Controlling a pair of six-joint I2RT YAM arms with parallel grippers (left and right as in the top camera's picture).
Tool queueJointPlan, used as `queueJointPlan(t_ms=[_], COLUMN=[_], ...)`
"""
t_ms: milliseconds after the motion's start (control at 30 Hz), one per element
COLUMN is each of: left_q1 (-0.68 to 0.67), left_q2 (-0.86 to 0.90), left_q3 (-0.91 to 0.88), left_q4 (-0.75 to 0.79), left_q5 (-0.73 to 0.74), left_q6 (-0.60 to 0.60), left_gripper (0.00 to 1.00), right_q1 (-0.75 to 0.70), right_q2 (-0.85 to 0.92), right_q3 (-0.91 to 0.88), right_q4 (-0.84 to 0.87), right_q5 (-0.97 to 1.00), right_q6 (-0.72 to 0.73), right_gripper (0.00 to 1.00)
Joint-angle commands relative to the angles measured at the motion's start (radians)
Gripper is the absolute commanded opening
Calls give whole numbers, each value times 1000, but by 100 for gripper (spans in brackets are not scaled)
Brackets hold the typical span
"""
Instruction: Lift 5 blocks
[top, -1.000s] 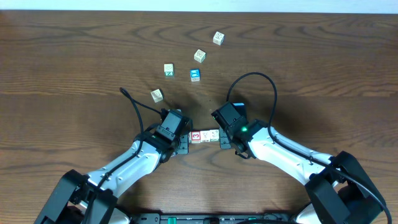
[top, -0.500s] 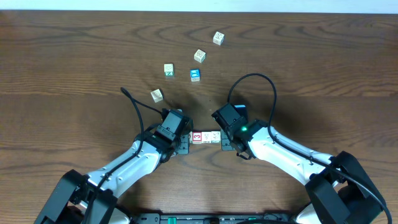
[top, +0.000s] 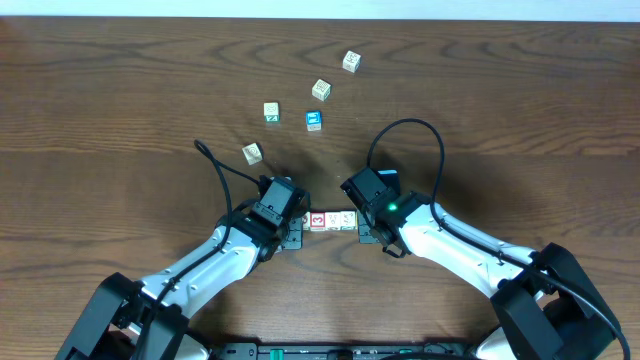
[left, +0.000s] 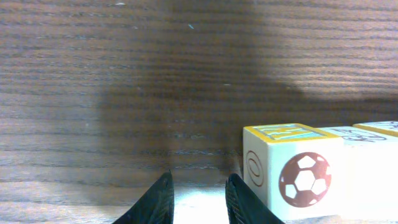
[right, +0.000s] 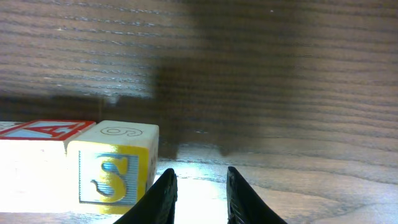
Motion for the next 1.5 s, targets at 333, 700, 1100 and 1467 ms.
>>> queueJointPlan(t_ms=[333,700,1100,1467], left_q1=[14,92,104,104], left_q2=[-38,-574,-1126,-1169], left_q3=[28,47,50,50], left_q4=[-24,-44,-39,-121], left_q5=[-144,-370,-575,-603], left_q6=[8,167,219,219], left_gripper=[29,8,50,75], right_q1=[-71,-278,-395,-397], right_q2=[-6,-141,-327,-379], right_q3=[21,164,308,308], right_q4=[1,141,194,179], right_q5=[47,50,170,247], right_q6=[10,-237,-445,-445], right_gripper=[21,1,60,99])
